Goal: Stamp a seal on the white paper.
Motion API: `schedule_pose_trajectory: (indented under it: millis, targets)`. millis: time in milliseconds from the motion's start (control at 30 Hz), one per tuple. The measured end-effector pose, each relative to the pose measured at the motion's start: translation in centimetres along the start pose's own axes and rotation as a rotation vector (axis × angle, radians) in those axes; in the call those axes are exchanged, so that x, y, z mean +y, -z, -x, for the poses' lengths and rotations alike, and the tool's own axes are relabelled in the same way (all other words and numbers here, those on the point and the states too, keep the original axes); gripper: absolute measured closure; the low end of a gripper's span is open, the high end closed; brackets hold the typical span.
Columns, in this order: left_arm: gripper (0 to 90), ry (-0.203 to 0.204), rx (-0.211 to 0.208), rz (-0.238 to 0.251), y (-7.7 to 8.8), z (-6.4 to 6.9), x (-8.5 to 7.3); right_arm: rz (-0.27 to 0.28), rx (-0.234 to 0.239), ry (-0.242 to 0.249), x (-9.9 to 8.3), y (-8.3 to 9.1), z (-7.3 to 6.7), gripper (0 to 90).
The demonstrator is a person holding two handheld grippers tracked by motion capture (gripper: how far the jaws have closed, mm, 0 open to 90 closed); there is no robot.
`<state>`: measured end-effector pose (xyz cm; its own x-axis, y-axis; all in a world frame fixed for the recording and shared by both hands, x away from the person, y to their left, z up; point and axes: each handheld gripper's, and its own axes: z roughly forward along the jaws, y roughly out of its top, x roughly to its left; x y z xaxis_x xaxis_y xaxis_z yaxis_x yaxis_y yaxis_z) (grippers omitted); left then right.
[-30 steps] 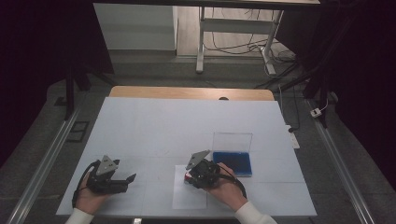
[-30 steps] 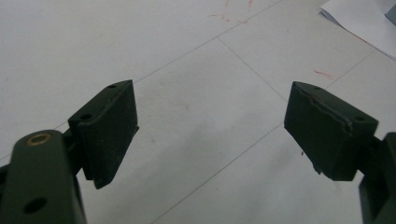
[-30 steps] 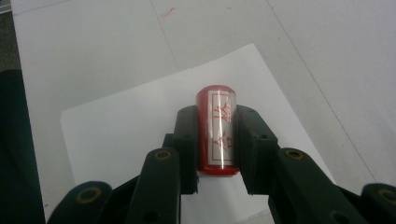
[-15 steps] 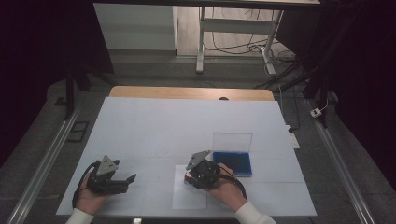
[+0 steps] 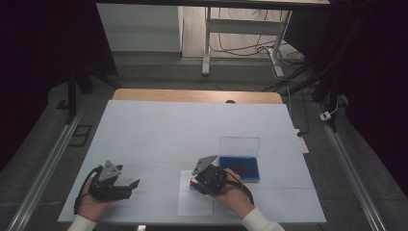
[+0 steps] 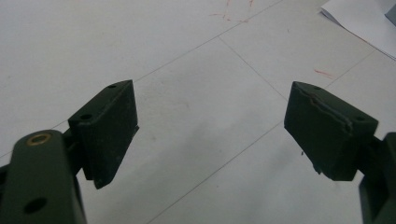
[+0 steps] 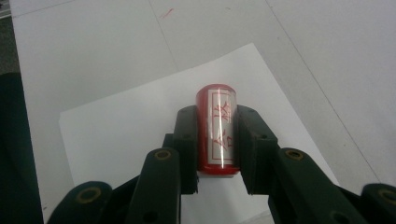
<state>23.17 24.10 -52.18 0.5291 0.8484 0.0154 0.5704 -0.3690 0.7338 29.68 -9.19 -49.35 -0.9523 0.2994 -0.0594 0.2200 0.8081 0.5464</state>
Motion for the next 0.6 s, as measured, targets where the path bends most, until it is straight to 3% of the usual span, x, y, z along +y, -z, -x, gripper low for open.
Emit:
schedule_pose_trajectory:
  millis: [600]
  targets:
    - [17.9,0.001,0.004,0.003,0.08,-0.23,-0.01,0.016,-0.014,0.02,0.19,0.44,-0.28,70.3]
